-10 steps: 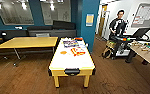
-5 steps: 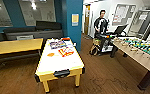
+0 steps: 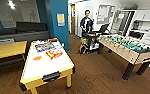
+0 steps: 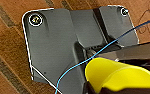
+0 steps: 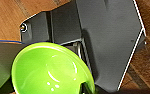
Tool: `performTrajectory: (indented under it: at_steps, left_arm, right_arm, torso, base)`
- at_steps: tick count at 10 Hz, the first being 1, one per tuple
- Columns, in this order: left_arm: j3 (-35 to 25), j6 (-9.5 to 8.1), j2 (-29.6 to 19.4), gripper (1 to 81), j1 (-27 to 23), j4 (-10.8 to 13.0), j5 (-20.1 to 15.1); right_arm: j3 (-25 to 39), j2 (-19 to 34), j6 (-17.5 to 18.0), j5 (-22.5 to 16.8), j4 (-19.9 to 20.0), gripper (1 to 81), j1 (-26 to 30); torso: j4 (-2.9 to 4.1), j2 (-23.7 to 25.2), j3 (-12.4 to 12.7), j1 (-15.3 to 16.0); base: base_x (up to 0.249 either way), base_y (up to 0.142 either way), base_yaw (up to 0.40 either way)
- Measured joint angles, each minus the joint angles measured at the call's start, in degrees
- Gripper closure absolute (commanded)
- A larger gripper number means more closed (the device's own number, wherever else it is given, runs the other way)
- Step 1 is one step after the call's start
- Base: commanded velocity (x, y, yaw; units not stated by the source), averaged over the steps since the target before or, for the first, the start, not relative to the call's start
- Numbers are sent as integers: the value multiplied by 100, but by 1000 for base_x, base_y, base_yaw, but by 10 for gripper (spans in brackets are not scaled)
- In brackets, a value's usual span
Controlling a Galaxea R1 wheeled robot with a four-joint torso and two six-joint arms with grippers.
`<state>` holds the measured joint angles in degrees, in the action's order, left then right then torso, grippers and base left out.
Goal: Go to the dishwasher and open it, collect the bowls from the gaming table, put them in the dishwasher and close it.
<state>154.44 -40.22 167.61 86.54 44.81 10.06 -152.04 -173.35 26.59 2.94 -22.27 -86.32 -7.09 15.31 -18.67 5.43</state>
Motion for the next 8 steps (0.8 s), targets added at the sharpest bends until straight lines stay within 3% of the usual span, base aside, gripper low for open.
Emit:
performTrajectory:
  at_steps: [8]
  left_arm:
    - [60,1,54,811,15,0,0]
  right_arm:
    - [0,4,-22,11,0,811,-1]
  torso:
    - [0,0,0,-2]
  base:
    - [0,0,-400]
